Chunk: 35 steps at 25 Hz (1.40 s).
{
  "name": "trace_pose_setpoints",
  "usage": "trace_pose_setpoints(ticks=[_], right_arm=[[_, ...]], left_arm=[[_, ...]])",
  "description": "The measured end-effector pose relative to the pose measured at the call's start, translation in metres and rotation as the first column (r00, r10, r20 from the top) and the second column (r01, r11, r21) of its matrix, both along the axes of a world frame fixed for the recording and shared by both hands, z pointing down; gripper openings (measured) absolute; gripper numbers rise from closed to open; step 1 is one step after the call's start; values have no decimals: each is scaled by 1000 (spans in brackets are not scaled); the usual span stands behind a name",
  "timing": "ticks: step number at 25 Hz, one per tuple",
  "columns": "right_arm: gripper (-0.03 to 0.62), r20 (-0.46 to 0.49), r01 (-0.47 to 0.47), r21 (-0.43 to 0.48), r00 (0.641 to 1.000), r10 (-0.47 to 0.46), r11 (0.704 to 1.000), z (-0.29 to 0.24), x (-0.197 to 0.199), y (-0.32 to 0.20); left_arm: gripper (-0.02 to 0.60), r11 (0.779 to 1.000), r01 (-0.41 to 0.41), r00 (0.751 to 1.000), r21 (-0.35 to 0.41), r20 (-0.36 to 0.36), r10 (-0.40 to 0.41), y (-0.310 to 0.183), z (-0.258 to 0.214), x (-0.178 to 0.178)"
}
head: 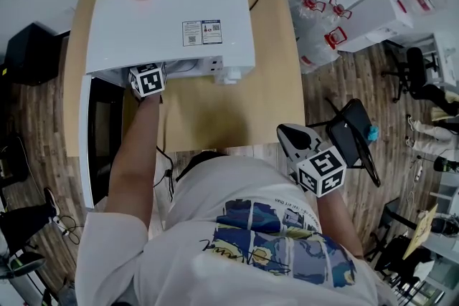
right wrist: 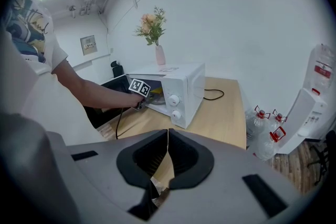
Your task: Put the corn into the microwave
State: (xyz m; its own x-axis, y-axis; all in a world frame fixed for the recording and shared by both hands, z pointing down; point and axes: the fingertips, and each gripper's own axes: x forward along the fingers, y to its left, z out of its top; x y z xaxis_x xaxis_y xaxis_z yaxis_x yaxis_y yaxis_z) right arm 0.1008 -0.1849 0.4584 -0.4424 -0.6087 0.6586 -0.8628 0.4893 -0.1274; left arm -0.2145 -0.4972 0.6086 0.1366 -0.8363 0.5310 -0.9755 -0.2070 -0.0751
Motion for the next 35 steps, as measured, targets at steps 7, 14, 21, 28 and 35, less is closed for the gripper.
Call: trace_pose_setpoints(ticks=[7, 14, 21, 28, 35], right_arm=[[12, 11, 11, 4, 1000, -11, 1000, -1, 0, 4], [12, 24, 34, 7, 999, -34, 999, -2, 7, 16], [12, 42, 81, 11, 996, -81, 997, -1, 16, 37], [12, 61, 135, 27, 989, -136, 991, -4, 29, 57], [12, 77, 184, 33, 980, -186, 982, -1, 46, 83]], left_arm=[[314, 1000, 12, 1000, 8, 4, -12, 10, -4, -6], [318, 999, 45, 999, 8, -4, -44, 34, -16, -7], [318, 996, 92, 996, 21, -12, -92, 72, -29, -7], [318, 992, 123, 992, 31, -13, -123, 118, -41, 0], [315, 988, 149, 988, 33, -34, -148, 170, -52, 15]])
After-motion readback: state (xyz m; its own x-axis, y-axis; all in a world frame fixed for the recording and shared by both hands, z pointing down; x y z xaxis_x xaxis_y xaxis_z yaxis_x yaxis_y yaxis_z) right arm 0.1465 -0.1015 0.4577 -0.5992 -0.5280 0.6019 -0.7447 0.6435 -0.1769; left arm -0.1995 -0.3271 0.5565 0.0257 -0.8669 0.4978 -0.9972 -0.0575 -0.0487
